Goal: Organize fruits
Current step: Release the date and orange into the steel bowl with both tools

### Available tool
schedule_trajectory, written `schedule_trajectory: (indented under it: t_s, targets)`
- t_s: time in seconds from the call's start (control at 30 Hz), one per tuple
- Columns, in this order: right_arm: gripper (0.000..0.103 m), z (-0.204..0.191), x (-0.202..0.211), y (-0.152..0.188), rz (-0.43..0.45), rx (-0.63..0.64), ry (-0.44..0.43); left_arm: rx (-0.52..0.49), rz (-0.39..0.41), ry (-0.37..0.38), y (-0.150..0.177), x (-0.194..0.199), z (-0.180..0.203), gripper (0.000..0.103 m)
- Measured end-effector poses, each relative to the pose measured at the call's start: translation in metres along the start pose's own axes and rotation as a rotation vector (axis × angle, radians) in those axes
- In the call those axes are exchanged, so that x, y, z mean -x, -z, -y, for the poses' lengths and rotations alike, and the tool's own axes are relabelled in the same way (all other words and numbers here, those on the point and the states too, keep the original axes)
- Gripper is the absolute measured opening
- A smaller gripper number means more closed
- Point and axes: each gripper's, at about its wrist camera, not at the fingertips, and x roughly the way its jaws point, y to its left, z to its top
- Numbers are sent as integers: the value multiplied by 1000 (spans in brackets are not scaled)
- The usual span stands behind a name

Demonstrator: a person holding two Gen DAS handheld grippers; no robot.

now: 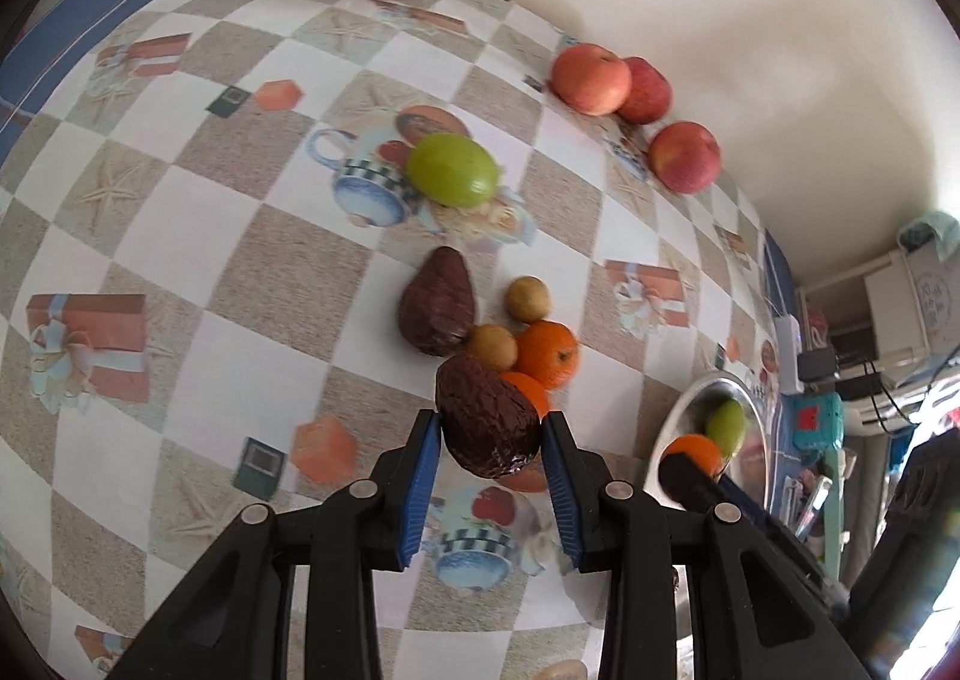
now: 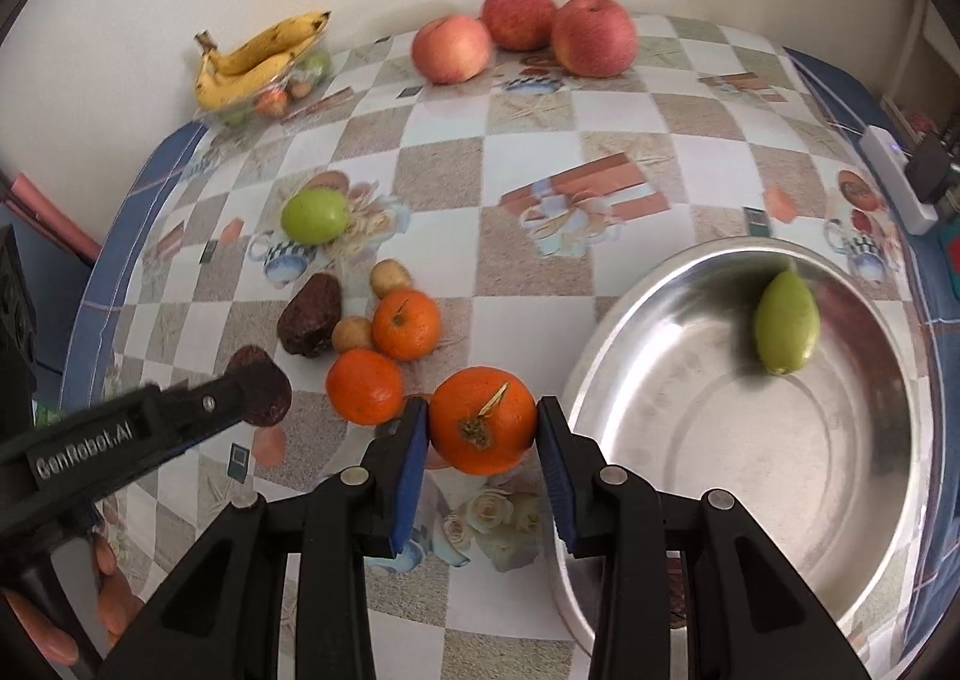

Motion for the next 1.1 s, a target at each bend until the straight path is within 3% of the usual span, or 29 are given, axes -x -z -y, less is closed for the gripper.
schedule_trajectory:
  t_s: [0.17, 0.43, 0.6, 0.8, 1.1]
  targets:
    - [38, 21, 13, -2, 32, -62, 37, -121, -6, 1, 16, -7, 30, 37]
    - [38, 77, 27, 4, 33, -235, 194, -396, -17, 38, 55, -18, 95, 37]
    - [38, 108, 33, 9, 24, -337, 220, -523, -7, 63, 75, -23, 125, 37]
    - [38, 114, 37, 11, 29, -347, 226, -607, -23, 50, 90, -31, 139, 37]
    - [38, 103, 33, 11, 15, -305, 224, -607, -17, 48, 90, -32, 138, 38]
